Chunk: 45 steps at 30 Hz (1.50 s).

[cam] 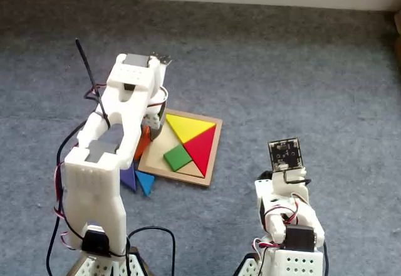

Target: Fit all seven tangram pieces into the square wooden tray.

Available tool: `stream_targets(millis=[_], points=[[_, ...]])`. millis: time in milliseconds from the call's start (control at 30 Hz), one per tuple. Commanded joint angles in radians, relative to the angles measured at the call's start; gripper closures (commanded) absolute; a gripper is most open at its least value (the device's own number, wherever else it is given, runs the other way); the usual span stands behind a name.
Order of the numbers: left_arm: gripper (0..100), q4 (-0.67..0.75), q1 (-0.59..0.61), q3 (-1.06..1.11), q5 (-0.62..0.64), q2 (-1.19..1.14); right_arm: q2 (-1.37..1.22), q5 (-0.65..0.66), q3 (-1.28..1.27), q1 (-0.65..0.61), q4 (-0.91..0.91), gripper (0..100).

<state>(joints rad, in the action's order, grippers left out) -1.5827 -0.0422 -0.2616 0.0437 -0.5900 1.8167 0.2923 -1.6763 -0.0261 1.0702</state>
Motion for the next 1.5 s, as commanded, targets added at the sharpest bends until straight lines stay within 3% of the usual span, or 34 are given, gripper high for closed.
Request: stream_targets(millis=[0, 133, 433, 733, 1067, 1267, 1467], points=[[92, 0.012, 0.035, 0.007, -0.008, 0.061, 0.01, 0.012, -0.093, 0.013, 0.004, 99.2], [100, 0.011, 0.035, 0.012, -0.008, 0.061, 0.01, 0.012, -0.093, 0.013, 0.004, 99.2], [99, 0.006, 0.012, -0.028, -0.008, 0.087, 0.01, 0.012, -0.093, 0.013, 0.004, 99.2], [99, -0.092, -0.156, -0.116, -0.002, 0.196, 0.01, 0.012, -0.093, 0.013, 0.004, 99.2], [99, -0.054, -0.199, -0.125, -0.006, 0.042, 0.01, 0.012, -0.093, 0.013, 0.004, 99.2], [85, -0.057, -0.17, -0.182, -0.003, -0.041, 0.01, 0.012, -0.093, 0.013, 0.004, 99.2], [83, -0.058, -0.093, -0.265, -0.006, -0.041, 0.01, 0.012, -0.093, 0.013, 0.004, 99.2]])
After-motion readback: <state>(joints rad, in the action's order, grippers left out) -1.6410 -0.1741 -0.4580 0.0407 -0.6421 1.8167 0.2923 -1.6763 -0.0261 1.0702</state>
